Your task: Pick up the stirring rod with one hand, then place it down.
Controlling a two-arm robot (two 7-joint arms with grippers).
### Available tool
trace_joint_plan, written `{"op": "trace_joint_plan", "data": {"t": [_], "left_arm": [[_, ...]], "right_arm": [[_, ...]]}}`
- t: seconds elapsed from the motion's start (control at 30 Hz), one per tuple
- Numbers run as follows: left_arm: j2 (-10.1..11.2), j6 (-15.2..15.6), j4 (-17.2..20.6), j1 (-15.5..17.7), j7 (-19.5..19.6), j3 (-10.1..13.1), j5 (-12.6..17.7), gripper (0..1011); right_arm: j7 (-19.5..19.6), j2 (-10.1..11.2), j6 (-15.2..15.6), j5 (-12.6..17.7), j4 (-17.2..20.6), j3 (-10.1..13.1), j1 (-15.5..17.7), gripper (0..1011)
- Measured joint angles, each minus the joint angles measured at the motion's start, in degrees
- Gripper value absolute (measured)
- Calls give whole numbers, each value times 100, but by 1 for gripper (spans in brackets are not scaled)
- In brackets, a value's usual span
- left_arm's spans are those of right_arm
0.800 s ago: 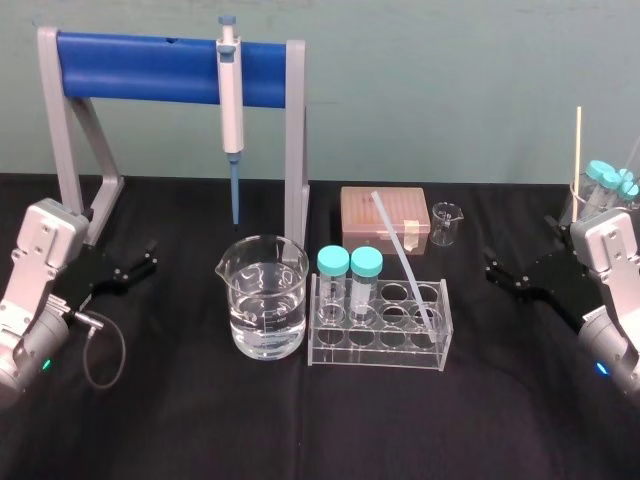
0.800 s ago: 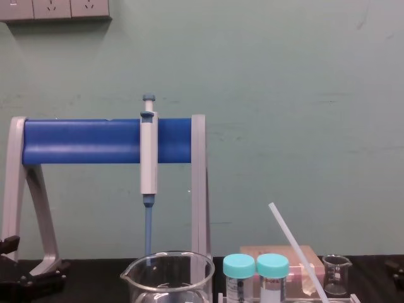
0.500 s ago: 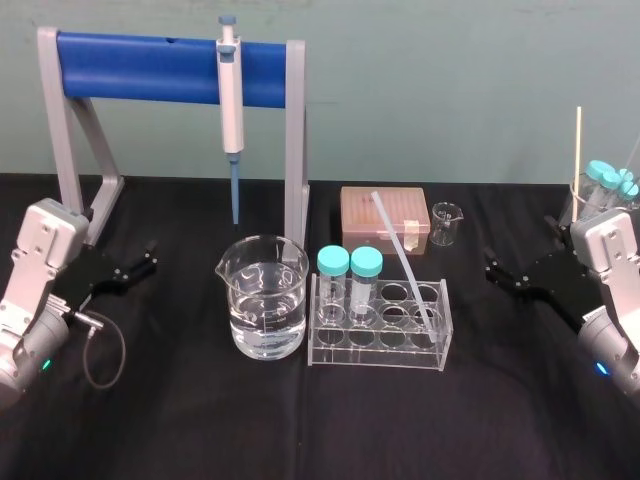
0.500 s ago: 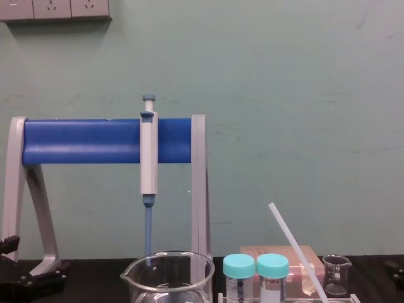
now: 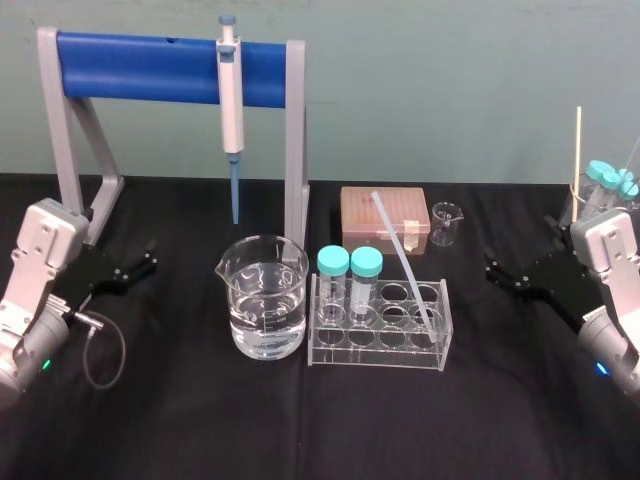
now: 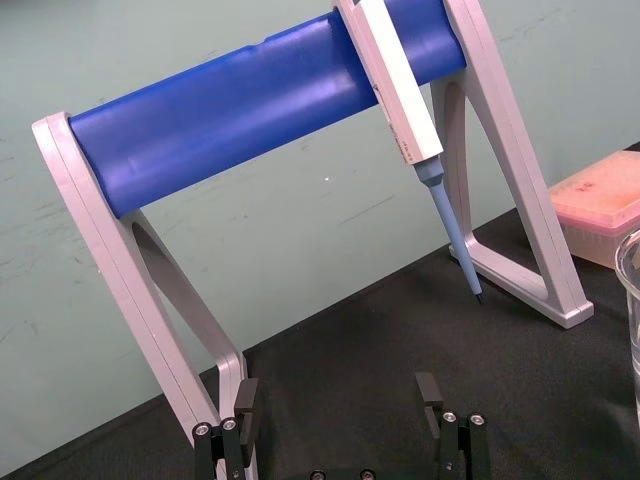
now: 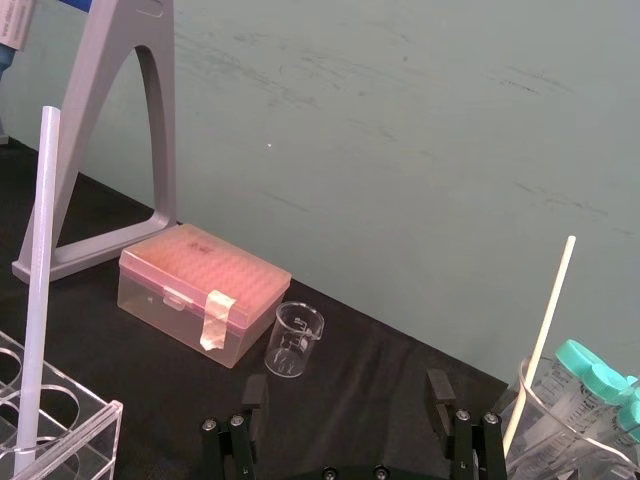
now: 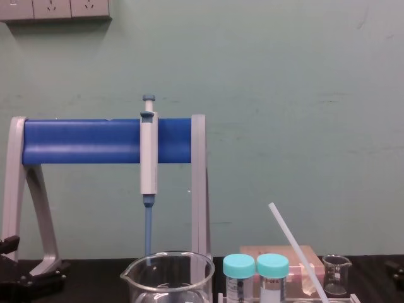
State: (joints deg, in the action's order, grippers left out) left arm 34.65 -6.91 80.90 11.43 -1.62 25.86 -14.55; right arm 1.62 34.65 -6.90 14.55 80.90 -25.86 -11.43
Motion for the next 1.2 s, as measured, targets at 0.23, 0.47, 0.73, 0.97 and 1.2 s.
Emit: {"op": "trace_joint_plan", "data": {"t": [0.23, 0.47, 0.73, 0.97, 1.2], "left_arm": [[0, 0, 0, 0, 0, 0, 0, 1000], [0, 0, 0, 0, 0, 0, 0, 1000], [0, 0, 0, 0, 0, 0, 0, 1000], [0, 0, 0, 0, 0, 0, 0, 1000], [0, 0, 0, 0, 0, 0, 0, 1000]], "right_arm": [[0, 0, 0, 0, 0, 0, 0, 1003], [0, 0, 0, 0, 0, 0, 0, 1003], [0, 0, 0, 0, 0, 0, 0, 1003], [-51, -3, 34, 27, 0, 26, 0, 1003], [-573, -78, 343, 568, 90, 306, -41, 1003]]}}
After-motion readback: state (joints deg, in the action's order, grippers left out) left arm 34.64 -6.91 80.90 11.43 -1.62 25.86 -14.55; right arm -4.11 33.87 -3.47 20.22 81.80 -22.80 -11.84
